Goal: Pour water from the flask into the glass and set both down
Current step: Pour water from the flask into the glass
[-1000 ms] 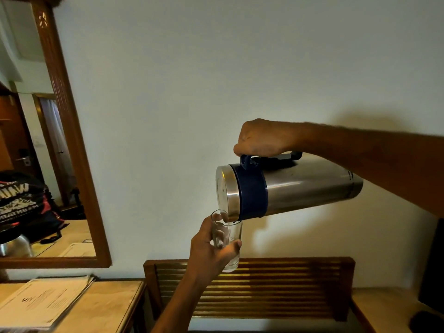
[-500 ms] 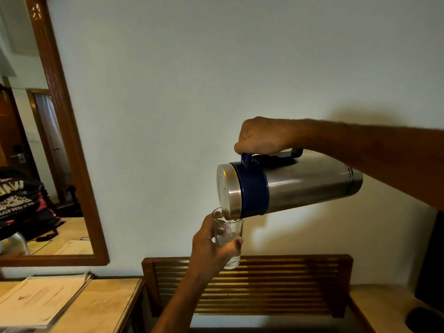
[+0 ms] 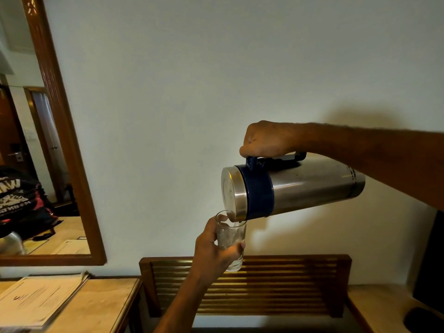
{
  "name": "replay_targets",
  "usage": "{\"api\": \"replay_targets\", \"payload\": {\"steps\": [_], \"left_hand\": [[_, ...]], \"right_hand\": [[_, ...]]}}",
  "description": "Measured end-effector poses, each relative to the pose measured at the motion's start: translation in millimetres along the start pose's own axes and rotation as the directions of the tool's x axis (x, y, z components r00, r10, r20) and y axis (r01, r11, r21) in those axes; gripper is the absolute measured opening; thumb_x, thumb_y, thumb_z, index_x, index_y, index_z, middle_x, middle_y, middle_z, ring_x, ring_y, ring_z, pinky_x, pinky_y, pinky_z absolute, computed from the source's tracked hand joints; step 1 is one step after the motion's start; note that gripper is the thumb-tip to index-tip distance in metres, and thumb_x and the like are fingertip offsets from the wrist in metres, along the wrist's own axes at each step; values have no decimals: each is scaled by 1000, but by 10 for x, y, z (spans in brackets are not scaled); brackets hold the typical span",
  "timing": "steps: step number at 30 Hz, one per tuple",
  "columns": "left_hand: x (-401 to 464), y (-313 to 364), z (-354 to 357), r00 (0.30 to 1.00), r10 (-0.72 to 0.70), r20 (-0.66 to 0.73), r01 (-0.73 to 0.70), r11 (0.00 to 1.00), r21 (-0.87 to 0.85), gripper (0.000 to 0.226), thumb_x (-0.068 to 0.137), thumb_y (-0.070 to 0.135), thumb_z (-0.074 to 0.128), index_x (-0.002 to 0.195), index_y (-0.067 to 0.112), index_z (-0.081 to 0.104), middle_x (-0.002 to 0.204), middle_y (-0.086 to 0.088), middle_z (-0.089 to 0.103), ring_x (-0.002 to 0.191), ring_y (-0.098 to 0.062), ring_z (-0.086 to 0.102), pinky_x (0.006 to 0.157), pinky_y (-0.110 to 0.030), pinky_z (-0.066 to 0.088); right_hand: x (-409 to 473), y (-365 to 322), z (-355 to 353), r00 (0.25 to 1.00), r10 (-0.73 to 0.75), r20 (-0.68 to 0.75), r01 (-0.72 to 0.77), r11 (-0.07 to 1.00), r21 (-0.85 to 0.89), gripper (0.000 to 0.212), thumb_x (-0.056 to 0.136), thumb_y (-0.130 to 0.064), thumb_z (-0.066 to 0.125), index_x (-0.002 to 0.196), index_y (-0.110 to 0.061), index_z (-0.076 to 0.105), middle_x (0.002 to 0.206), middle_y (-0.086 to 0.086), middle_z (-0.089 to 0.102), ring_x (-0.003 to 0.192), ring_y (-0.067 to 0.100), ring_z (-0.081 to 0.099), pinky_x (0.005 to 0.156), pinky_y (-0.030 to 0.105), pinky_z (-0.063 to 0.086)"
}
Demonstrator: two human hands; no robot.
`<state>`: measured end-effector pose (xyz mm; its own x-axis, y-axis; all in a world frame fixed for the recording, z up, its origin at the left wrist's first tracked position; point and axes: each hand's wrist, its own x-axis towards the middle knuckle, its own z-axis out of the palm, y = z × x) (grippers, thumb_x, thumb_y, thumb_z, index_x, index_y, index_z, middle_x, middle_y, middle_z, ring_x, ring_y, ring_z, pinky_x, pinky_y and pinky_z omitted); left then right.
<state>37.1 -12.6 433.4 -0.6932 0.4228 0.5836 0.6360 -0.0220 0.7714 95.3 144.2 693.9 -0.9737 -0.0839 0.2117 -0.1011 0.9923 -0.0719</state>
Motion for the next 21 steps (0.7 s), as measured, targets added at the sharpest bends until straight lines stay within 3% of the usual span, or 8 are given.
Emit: {"api": "replay_targets", "payload": {"steps": [7, 11, 15, 19, 21], "left_hand": [[-16, 40, 4, 1000, 28, 10, -28, 1000, -3, 62, 69, 35, 79, 123, 42, 50, 116, 14, 64, 106, -16, 65, 76, -29, 62], [-20, 63, -9, 1000, 27, 5, -27, 1000, 6, 61, 68, 38, 78, 121, 47, 49, 115, 15, 64, 105, -14, 65, 77, -25, 61], [-30, 66, -6, 1000, 11, -5, -11, 1000, -11, 61, 68, 37, 78, 122, 38, 50, 114, 11, 66, 102, -13, 66, 75, -25, 61], [-13, 85, -28, 1000, 5, -27, -6, 1000, -17, 65, 66, 40, 77, 124, 34, 49, 116, 12, 64, 106, -8, 64, 77, -25, 61], [4, 87, -52, 999, 4, -32, -5, 1000, -26, 66, 66, 39, 78, 125, 33, 49, 116, 11, 64, 105, -11, 65, 78, -28, 62]], "right_hand": [[-7, 73, 29, 1000, 0, -15, 1, 1000, 27, 42, 83, -22, 52, 45, -15, 35, 46, -4, 30, 44, 11, 26, 49, 32, 23], [5, 132, 56, 999, -8, -35, 10, 998, 57, 43, 81, -23, 52, 43, -16, 33, 38, -9, 26, 37, 9, 24, 48, 32, 22], [-2, 224, 60, 999, 8, -54, -2, 994, 113, 45, 78, -26, 54, 40, -20, 32, 37, -11, 27, 38, 8, 23, 47, 33, 23], [-18, 397, 108, 992, 23, -124, -3, 987, 162, 45, 79, -26, 57, 39, -18, 40, 38, -9, 32, 43, 10, 27, 51, 35, 27], [-98, 498, 135, 984, -58, -166, 65, 997, 35, 33, 85, -17, 58, 51, -15, 55, 47, -3, 47, 49, 17, 39, 55, 38, 38]]}}
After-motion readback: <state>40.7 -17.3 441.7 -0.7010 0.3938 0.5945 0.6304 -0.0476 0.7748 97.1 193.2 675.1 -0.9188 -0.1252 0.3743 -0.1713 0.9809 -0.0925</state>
